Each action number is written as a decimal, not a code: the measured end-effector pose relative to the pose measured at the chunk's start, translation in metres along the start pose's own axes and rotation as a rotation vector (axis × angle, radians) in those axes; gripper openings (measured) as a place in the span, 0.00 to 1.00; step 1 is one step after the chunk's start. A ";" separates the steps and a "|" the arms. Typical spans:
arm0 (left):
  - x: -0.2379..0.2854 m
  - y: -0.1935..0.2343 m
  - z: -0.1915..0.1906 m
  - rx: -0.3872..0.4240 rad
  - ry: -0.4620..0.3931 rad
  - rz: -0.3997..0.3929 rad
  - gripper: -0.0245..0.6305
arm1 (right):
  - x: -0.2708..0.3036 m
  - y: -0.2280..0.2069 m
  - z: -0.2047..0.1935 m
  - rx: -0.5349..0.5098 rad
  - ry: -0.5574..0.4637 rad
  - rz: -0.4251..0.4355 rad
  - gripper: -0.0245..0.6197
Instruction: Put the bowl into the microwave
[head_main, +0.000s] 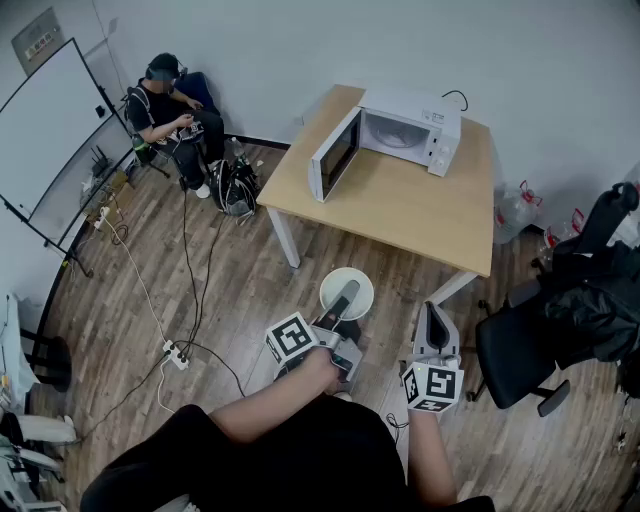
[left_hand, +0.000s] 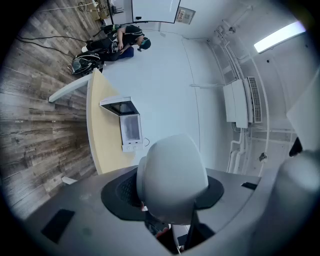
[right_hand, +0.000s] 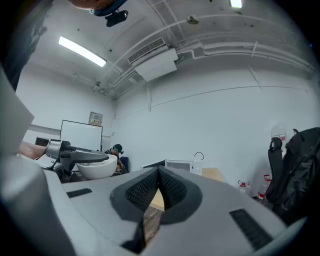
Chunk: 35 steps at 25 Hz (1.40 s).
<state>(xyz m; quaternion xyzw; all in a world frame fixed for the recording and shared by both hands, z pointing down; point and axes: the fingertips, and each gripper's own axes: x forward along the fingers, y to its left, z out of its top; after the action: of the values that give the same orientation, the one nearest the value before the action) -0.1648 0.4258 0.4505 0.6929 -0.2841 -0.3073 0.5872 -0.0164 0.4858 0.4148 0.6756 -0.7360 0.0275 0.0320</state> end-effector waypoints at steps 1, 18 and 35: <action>0.002 0.000 0.001 0.003 -0.003 -0.002 0.35 | 0.002 -0.001 0.000 0.002 -0.001 0.005 0.13; 0.056 0.023 0.028 -0.032 -0.017 -0.056 0.35 | 0.050 -0.042 -0.015 0.094 0.020 -0.019 0.13; 0.237 0.078 0.107 -0.010 0.156 0.029 0.35 | 0.265 -0.090 0.004 0.089 0.097 -0.043 0.13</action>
<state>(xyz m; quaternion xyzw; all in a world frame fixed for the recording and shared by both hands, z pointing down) -0.0944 0.1669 0.4932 0.7075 -0.2459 -0.2450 0.6155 0.0507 0.2145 0.4324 0.6899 -0.7170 0.0924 0.0381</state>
